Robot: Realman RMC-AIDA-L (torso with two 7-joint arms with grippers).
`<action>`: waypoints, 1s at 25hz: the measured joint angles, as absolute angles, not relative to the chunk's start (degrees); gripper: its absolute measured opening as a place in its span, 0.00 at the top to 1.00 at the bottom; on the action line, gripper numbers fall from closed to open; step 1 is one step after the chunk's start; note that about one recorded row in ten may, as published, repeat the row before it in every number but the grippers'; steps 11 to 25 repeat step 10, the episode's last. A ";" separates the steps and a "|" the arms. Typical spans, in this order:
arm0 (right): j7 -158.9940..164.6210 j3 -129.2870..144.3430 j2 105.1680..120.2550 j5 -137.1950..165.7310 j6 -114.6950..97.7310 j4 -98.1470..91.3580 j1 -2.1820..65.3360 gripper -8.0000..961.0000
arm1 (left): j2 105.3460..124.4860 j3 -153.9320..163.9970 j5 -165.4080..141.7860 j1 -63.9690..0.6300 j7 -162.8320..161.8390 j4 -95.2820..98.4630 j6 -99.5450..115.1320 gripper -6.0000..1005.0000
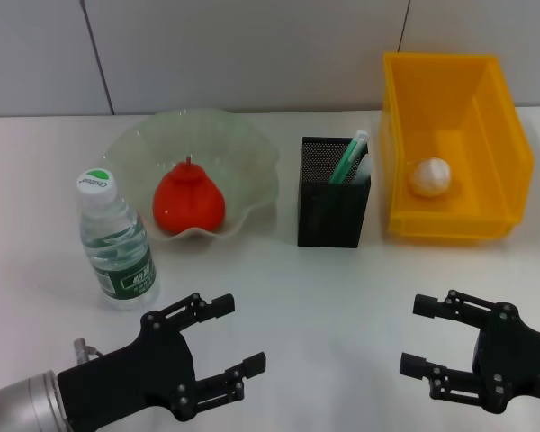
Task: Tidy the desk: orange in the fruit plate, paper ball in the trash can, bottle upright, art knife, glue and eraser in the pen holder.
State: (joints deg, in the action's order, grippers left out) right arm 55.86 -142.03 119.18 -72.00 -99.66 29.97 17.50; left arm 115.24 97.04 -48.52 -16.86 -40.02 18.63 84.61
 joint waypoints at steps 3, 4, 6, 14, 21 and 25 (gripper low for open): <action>55.87 -142.03 119.18 -72.01 -99.66 29.97 17.50 0.20 | 115.23 97.03 -48.52 -16.81 -40.00 18.63 84.62 0.22; 55.86 -142.03 119.18 -72.01 -99.66 29.97 17.50 0.20 | 115.22 97.03 -48.51 -16.88 -40.01 18.63 84.69 0.22; 55.71 -142.03 119.18 -72.04 -99.67 29.97 17.53 0.20 | 115.22 97.03 -48.46 -16.94 -40.05 18.64 84.78 0.22; 55.56 -142.43 119.18 -72.24 -100.15 29.97 17.58 0.20 | 115.26 96.75 -48.15 -16.48 -40.08 18.85 84.88 0.22; 55.56 -142.43 119.18 -72.24 -100.15 29.97 17.58 0.20 | 115.26 96.75 -48.15 -16.48 -40.08 18.85 84.88 0.22; 55.56 -142.43 119.18 -72.24 -100.15 29.97 17.58 0.20 | 115.26 96.75 -48.15 -16.48 -40.08 18.85 84.88 0.22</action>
